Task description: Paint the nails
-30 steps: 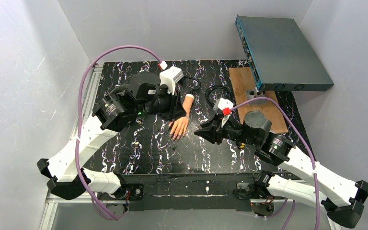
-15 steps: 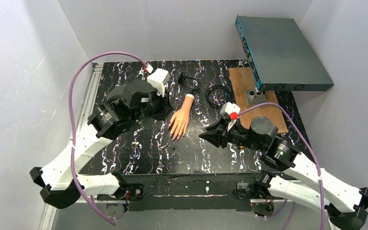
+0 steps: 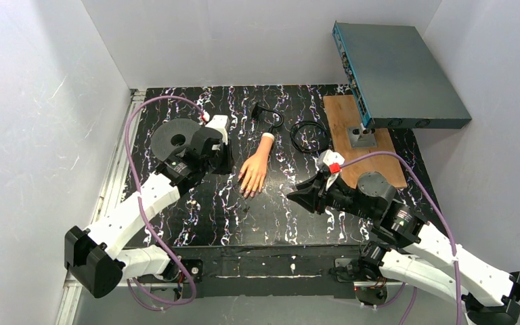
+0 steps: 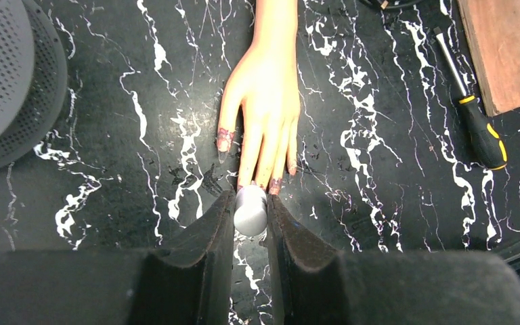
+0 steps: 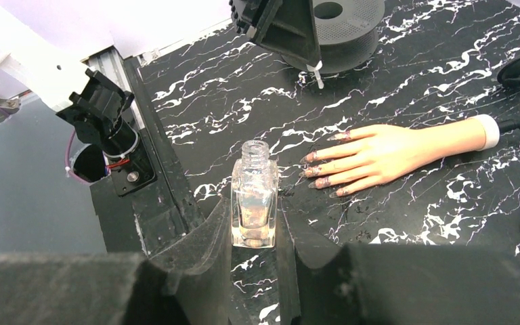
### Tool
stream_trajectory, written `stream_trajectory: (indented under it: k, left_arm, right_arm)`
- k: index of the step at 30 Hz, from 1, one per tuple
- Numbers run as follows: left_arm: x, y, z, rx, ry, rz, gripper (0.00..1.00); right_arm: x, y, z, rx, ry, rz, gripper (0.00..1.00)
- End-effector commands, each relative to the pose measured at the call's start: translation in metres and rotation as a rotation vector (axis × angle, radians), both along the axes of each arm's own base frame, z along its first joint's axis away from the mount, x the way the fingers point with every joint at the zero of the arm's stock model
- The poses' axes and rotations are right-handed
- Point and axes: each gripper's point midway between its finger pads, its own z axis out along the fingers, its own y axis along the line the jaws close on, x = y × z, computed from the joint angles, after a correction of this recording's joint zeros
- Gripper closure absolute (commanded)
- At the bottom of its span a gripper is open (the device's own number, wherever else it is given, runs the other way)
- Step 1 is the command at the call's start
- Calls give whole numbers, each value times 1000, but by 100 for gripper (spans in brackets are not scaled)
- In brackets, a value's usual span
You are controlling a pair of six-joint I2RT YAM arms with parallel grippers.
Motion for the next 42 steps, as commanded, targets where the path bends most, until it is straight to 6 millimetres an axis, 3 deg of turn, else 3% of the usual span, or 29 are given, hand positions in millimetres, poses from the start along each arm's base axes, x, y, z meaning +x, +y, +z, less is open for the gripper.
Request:
stream_trajectory:
  k: [1,16,29,42]
  left_arm:
    - [16,-8,-3,-88,-56,21,100]
    - [41,2,-63,-162,25,150,100]
    - [43,1,-101,-139,95,168,100]
    - [46,-1,-113,-150,85,166,100]
  right_arm:
    - [0,-1,4,33,-6,-10,99]
    - [3,1,3,5,-9,-11,99]
    - [2,3,2,-6,-2,-4,99]
    - [2,4,1,-6,5,1,99]
